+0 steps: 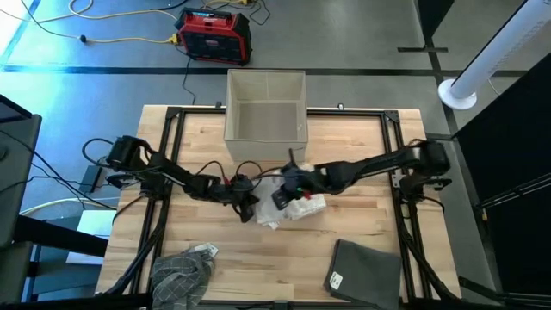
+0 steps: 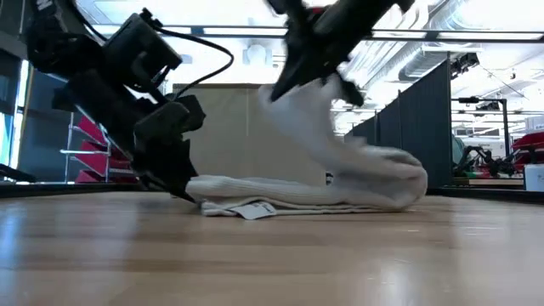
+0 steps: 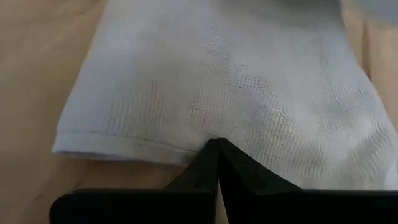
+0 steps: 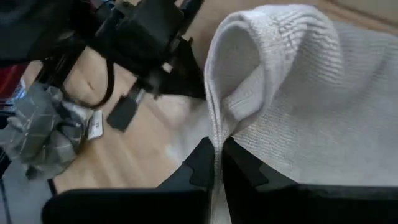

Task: Fold towel
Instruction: Fold the white towel

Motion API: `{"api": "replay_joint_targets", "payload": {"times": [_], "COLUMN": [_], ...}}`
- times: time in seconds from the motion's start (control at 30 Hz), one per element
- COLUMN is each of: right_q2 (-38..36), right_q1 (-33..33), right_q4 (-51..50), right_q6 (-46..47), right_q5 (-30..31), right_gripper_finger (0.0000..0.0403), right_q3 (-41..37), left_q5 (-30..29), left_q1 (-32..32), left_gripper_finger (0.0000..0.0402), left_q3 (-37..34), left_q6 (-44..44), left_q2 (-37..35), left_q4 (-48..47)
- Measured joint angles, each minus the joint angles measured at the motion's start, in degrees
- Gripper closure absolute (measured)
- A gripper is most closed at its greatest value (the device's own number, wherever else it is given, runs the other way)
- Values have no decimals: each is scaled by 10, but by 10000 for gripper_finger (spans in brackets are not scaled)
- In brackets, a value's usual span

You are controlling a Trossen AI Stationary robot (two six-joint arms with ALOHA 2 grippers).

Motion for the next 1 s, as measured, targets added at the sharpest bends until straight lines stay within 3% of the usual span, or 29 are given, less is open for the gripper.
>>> {"api": "replay_joint_targets", "payload": {"times": [0.27,0.53,0.67,0.87,1.0], "right_q2": [53,44,12,-87,-136], "right_q1": [-8,-9,-9,5,22], "right_q4": [6,1,-41,-188,-288], "right_q6": [-7,-23,-35,-60,-92], "right_q5": [15,-18,-24,34,-2], "right_gripper_finger": [385,281,252,259,295], "right_q3": [48,50,50,50,50], "left_q5": [10,20,45,60,52], "left_q1": [0,0,0,-8,-7], "left_gripper_finger": [401,401,401,401,401], "left_q3": [6,7,7,6,6], "left_q6": [15,15,5,-2,32], "left_q2": [-2,-5,-26,-131,-195], "left_q4": [-11,-23,-49,-136,-129]}}
